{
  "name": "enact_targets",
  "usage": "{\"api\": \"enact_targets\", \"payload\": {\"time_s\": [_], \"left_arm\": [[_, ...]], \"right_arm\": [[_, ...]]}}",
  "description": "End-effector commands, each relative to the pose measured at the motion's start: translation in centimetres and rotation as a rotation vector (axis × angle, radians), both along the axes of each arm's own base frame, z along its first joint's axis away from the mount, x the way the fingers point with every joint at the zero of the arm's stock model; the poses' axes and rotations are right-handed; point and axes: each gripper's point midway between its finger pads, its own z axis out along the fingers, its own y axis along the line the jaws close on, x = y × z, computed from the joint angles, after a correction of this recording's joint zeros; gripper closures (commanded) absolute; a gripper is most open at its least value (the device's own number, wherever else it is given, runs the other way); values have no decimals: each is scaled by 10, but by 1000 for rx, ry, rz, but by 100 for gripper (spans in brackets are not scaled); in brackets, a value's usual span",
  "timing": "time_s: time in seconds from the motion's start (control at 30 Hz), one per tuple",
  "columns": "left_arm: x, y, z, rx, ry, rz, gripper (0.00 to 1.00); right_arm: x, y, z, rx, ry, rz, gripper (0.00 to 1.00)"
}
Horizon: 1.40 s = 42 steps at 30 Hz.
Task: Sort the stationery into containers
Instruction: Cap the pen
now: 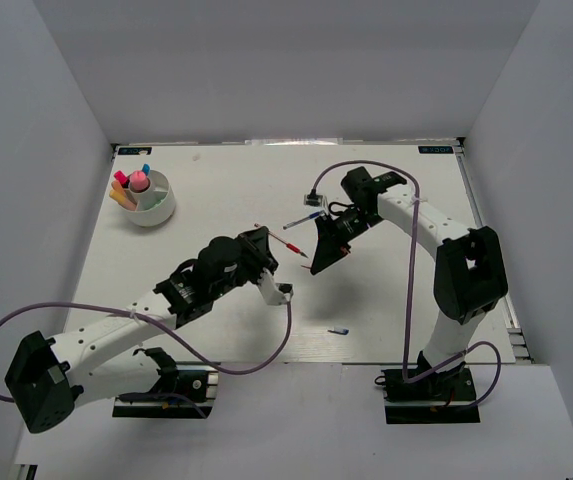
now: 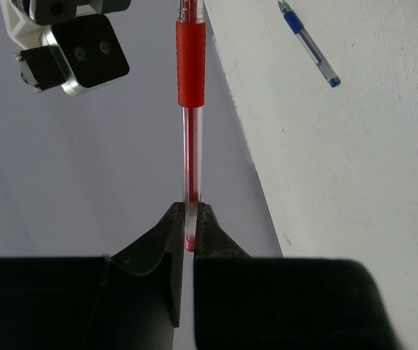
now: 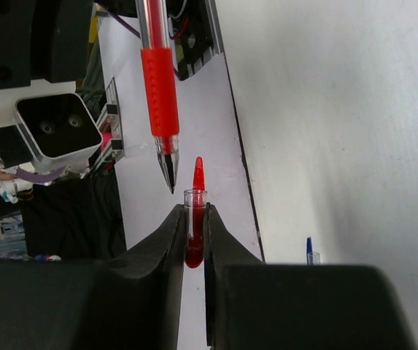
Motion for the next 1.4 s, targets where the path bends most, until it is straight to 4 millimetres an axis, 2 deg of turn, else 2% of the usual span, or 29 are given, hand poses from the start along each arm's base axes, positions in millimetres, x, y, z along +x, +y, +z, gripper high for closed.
{"api": "enact_targets", "payload": {"time_s": [0.0,0.17,0.23,0.37,0.47,0.53,0.6,0.7,0.83,1.2,1.37], "left_arm": [[1,-1,16,-28,-2,14,100],[6,0,16,-43,32,57,100],[9,1,22,-68,42,83,100],[14,3,20,-102,93,143,100],[17,5,24,-118,84,161,100],[18,6,24,-120,79,169,100],[18,6,25,-121,77,172,100],[18,7,27,-117,71,174,100],[18,8,27,-110,71,173,100],[14,-11,31,-152,126,130,100],[14,-11,32,-154,127,132,100]], "right_arm": [[12,3,24,39,-100,-16,100],[20,-2,27,18,-166,-38,100],[26,-7,24,-18,-219,-60,100],[43,-27,20,-102,-395,-106,100],[44,-32,22,-92,-440,-88,100],[41,-30,28,-72,-419,-70,100],[43,-28,26,-78,-390,-72,100],[50,-21,32,-45,-403,-86,100],[49,-17,39,-19,-413,-82,100],[55,-11,56,5,-484,-57,100],[53,-6,57,17,-486,-37,100]]}}
